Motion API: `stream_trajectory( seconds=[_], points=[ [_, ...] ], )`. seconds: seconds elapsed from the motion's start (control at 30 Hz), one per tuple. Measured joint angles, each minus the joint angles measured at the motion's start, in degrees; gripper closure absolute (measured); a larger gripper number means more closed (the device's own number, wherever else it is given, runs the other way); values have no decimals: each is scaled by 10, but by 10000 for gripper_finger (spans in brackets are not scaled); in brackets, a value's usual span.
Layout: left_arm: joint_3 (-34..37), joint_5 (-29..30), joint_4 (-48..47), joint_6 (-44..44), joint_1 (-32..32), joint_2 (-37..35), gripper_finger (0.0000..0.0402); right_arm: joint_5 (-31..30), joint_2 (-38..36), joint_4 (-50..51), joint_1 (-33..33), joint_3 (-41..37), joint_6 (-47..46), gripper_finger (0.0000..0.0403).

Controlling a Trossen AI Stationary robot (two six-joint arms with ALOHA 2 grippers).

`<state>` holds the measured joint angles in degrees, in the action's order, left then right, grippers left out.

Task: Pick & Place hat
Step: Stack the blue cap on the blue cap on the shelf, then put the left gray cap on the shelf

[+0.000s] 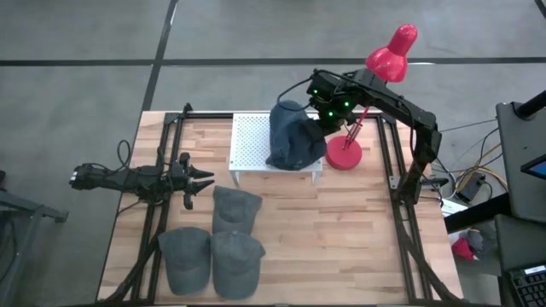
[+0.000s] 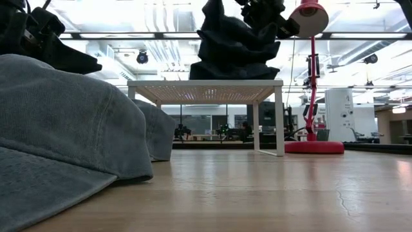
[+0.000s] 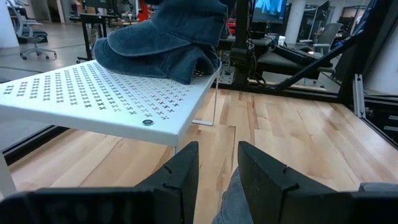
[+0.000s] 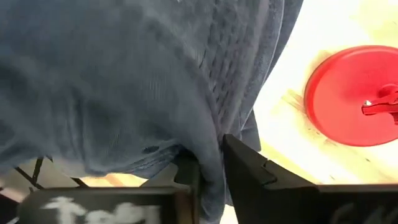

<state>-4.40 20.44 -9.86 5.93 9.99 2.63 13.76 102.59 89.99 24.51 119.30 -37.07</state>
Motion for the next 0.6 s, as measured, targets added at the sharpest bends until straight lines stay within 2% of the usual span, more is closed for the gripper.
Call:
stream_trajectory(
  seconds=[0.3, 0.6],
  points=[
    [0, 0, 0, 0, 0, 0, 287, -18, -2, -4, 4, 7, 2, 301],
    [0, 0, 0, 0, 0, 0, 287, -22, -2, -62, 7, 11, 0, 309]
  ],
)
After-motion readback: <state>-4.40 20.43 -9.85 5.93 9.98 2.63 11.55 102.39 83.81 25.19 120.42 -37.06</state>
